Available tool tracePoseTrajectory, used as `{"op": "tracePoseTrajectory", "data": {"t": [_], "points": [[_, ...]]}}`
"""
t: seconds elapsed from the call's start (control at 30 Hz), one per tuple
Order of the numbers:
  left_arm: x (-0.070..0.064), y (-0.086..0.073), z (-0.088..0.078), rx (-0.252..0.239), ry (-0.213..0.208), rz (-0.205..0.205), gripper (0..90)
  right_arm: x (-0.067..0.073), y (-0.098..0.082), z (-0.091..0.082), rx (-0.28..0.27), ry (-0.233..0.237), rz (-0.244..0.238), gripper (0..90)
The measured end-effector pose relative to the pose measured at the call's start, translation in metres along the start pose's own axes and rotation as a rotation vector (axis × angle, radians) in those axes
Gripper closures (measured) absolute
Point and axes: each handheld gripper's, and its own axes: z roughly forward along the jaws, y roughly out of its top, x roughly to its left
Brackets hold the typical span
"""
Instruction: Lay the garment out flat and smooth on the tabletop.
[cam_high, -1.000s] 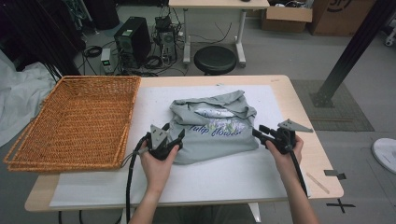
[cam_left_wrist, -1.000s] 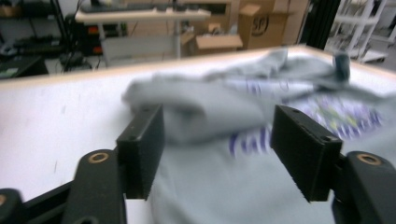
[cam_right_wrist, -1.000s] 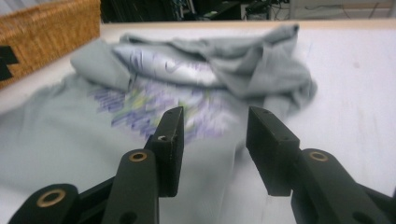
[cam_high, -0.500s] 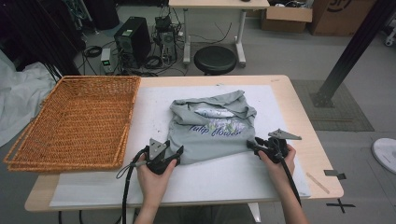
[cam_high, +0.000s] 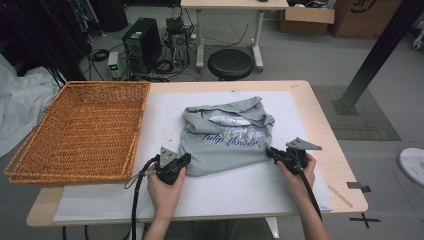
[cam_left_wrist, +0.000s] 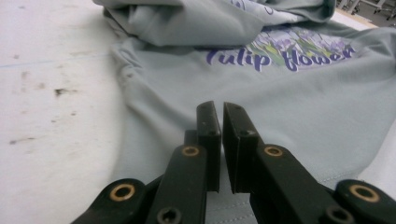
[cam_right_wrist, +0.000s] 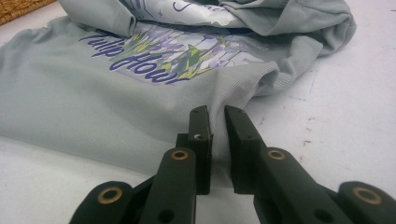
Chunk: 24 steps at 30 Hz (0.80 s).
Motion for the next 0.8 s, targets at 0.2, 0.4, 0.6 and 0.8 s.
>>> {"op": "tracePoseTrajectory", "data": {"t": [0.2,0.4,0.6,0.8], "points": [[0.004,-0.001,-0.007,0.029,0.071,-0.021,63.9,0.000,0.000,0.000,-0.008,0.005,0.003,82.6],[0.004,-0.003,-0.008,0.094,0.152,0.000,49.3,0.000,0.000,-0.001,-0.011,0.007,0.003,82.6],[0.006,0.002,-0.009,0.142,0.181,-0.012,42.8,0.000,0.000,-0.002,-0.016,0.010,0.002,82.7],[0.011,0.001,-0.012,0.168,0.138,-0.034,67.5,0.000,0.000,-0.002,-0.017,0.009,0.003,82.9]]}}
